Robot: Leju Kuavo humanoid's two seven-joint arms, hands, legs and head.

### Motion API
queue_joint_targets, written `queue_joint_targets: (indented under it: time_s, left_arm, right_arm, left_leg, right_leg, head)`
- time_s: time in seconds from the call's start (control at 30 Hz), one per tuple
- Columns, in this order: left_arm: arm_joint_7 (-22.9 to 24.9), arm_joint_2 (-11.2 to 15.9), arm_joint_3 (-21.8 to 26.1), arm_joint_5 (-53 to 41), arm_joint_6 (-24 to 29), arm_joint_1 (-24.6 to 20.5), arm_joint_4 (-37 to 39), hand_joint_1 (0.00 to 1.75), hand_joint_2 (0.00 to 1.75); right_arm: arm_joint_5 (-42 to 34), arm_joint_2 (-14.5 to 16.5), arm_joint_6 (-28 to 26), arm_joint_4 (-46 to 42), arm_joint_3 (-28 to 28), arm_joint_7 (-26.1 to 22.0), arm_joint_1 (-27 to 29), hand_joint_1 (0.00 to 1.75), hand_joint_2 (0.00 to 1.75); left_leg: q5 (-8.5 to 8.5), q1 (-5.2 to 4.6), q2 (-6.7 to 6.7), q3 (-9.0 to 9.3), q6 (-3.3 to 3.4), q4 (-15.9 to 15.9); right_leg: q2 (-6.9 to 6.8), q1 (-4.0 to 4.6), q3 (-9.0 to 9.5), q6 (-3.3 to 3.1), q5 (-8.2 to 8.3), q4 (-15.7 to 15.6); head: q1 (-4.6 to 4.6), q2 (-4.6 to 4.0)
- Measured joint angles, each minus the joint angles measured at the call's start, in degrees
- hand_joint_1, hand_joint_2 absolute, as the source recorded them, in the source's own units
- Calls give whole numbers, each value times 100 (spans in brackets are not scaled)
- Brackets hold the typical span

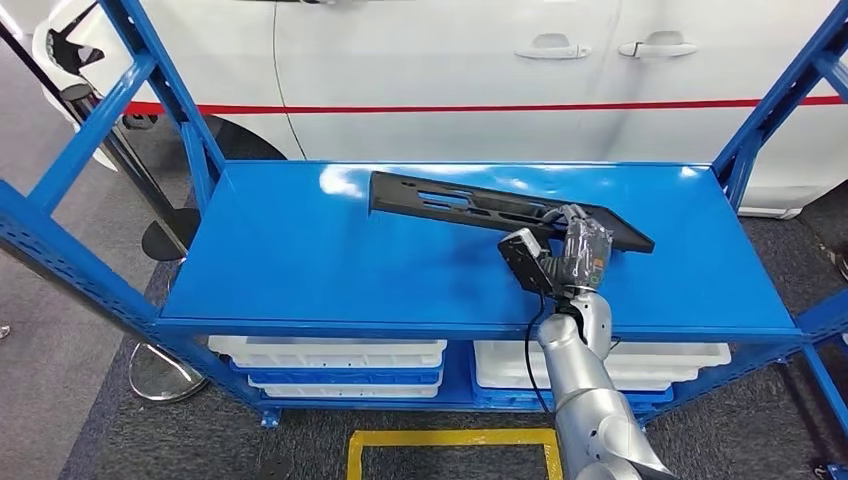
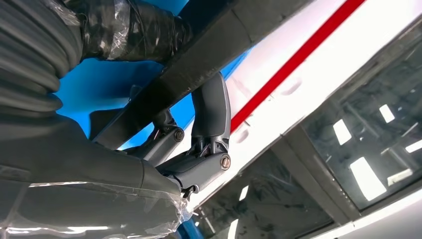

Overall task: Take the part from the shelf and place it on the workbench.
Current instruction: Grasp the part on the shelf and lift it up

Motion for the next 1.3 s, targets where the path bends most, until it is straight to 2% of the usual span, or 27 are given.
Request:
queue_joint_targets:
  time_s: [0.1,0.17,0.23,0.27,0.3,0.33,0.37,0.43,0.47,0.5,0.53,0.63,0.7,0.77,0.8,0.83,0.87,0.93,0.97,1.0,1.03,1.13,1.2,1.27,1.3]
  left_arm:
    - [-44,-1,35,16,16,12,0,0,0]
    - [-92,2,60,26,35,11,0,0,87]
    - [-164,5,87,40,63,12,0,0,175]
    - [-220,6,106,54,80,16,0,0,175]
    - [-297,6,126,74,97,26,0,0,175]
    - [-405,5,150,93,122,41,-1,0,175]
    - [-532,3,177,106,160,55,-1,0,175]
    - [-803,-2,223,91,291,68,-2,0,175]
    - [-917,-4,237,68,367,62,-2,0,175]
    - [-1021,-6,246,19,466,54,-2,0,175]
    - [-1127,-12,250,-57,596,46,-2,0,175]
    - [-1378,-62,238,-298,1042,23,-5,0,175]
    - [-1417,-103,229,-334,1106,15,-7,0,175]
    - [-1417,-129,229,-306,994,29,-7,0,175]
    - [-1416,-133,233,-277,916,42,-7,0,175]
    - [-1416,-133,239,-241,841,56,-7,0,175]
    - [-1417,-132,252,-207,769,67,-7,0,175]
    - [-1426,-121,287,-154,658,77,-7,0,175]
    - [-1431,-114,307,-139,614,76,-7,0,175]
    - [-1434,-108,324,-131,588,75,-7,0,175]
    - [-1431,-104,338,-132,574,77,-7,0,175]
    - [-1387,-102,356,-201,574,92,-7,0,175]
    - [-1354,-98,356,-271,591,90,-7,0,175]
    - [-1324,-95,356,-310,602,93,-7,0,175]
    - [-1312,-95,356,-321,603,101,-7,0,175]
  right_arm:
    - [-269,3,0,-29,18,-149,35,175,175]
    - [-493,8,0,-131,66,-331,72,175,175]
    - [-629,26,0,-332,135,-528,154,175,175]
    - [-665,44,0,-493,180,-632,240,175,175]
    - [-680,72,0,-712,234,-757,365,175,175]
    - [-658,112,0,-1010,313,-894,514,175,175]
    - [-590,158,0,-1382,420,-1023,674,175,175]
    - [-353,249,0,-2283,754,-1177,992,175,175]
    - [-222,284,0,-2758,972,-1197,1148,175,175]
    - [-92,314,0,-3211,1204,-1200,1302,175,175]
    - [42,340,1,-3625,1426,-1199,1449,175,175]
    - [317,396,5,-4564,1918,-1199,1789,175,175]
    - [320,401,8,-4969,2146,-1199,1873,175,175]
    - [296,397,9,-5228,2317,-1198,1908,175,175]
    - [288,393,9,-5333,2387,-1198,1933,175,175]
    - [278,389,10,-5421,2445,-1198,1958,175,175]
    - [261,385,10,-5503,2497,-1198,1977,175,175]
    - [220,383,11,-5632,2578,-1198,1992,175,175]
    - [200,382,11,-5679,2610,-1198,1992,175,175]
    - [182,381,11,-5703,2632,-1198,1993,175,175]
    - [164,380,11,-5715,2647,-1198,1993,175,175]
    - [113,376,13,-5718,2679,-1198,1993,175,175]
    - [103,372,13,-5717,2698,-1197,1993,175,175]
    - [90,361,13,-5713,2706,-1196,2013,175,175]
    - [82,356,13,-5709,2706,-1196,2031,175,175]
  left_leg:
    - [13,-15,-2,44,66,-112]
    - [53,9,2,72,136,-176]
    - [66,12,5,83,180,-201]
    - [64,10,4,81,194,-198]
    - [58,9,0,82,198,-194]
    - [48,9,-6,83,198,-186]
    - [36,11,-13,85,192,-174]
    - [-12,6,-20,85,154,-127]
    - [-38,-3,-22,76,125,-95]
    - [-58,-12,-22,68,95,-72]
    - [-71,-21,-22,62,66,-62]
    - [-133,-3,-10,55,-18,-21]
    - [-367,15,1,-90,-67,343]
    - [-695,25,4,-410,-99,1047]
    - [-785,28,4,-559,-107,1342]
    - [-775,29,4,-630,-110,1467]
    - [-662,29,4,-600,-105,1380]
    - [-287,28,5,-285,-74,697]
    - [-157,18,5,-110,-55,333]
    - [-85,7,3,10,-34,82]
    - [-76,-6,1,64,-15,-39]
    - [-39,-7,-5,88,67,-106]
    - [2,15,4,110,140,-165]
    - [13,8,10,108,179,-175]
    - [14,3,11,104,187,-174]
  right_leg:
    - [-1,-10,0,90,3,-12]
    - [-1,-17,-81,144,-136,172]
    - [-1,-22,-365,178,-465,773]
    - [-1,-26,-540,190,-613,1132]
    - [-2,-32,-671,199,-682,1393]
    - [-4,-42,-719,206,-643,1468]
    - [-5,-55,-664,208,-508,1333]
    - [-8,-71,-353,207,-148,666]
    - [-5,-73,-209,194,-48,363]
    - [0,-67,-117,176,-5,161]
    - [9,-55,-85,151,-25,89]
    - [14,-50,-49,49,-27,35]
    - [1,-63,-11,-21,-21,-1]
    - [-2,-52,2,-55,-28,-4]
    - [-1,-46,4,-60,-30,-3]
    - [2,-42,6,-62,-32,-1]
    - [5,-39,9,-62,-33,3]
    - [10,-39,18,-52,-39,11]
    - [11,-29,16,-37,-46,21]
    - [12,-21,14,-13,-46,24]
    - [12,-15,10,12,-43,23]
    - [15,-15,11,101,-42,18]
    - [11,-23,-92,144,-224,259]
    - [6,-35,-404,169,-589,937]
    - [6,-39,-561,179,-721,1273]
  head:
    - [-1,0]
    - [0,0]
    - [1,0]
    - [1,0]
    - [3,0]
    - [2,0]
    - [3,0]
    - [2,0]
    - [1,0]
    - [0,0]
    - [-1,0]
    - [-2,0]
    - [-3,0]
    - [-3,0]
    - [-2,0]
    - [-2,0]
    - [-2,0]
    - [-2,0]
    - [-2,0]
    - [-2,0]
    - [-2,0]
    - [0,0]
    - [2,0]
    - [2,0]
    - [0,0]
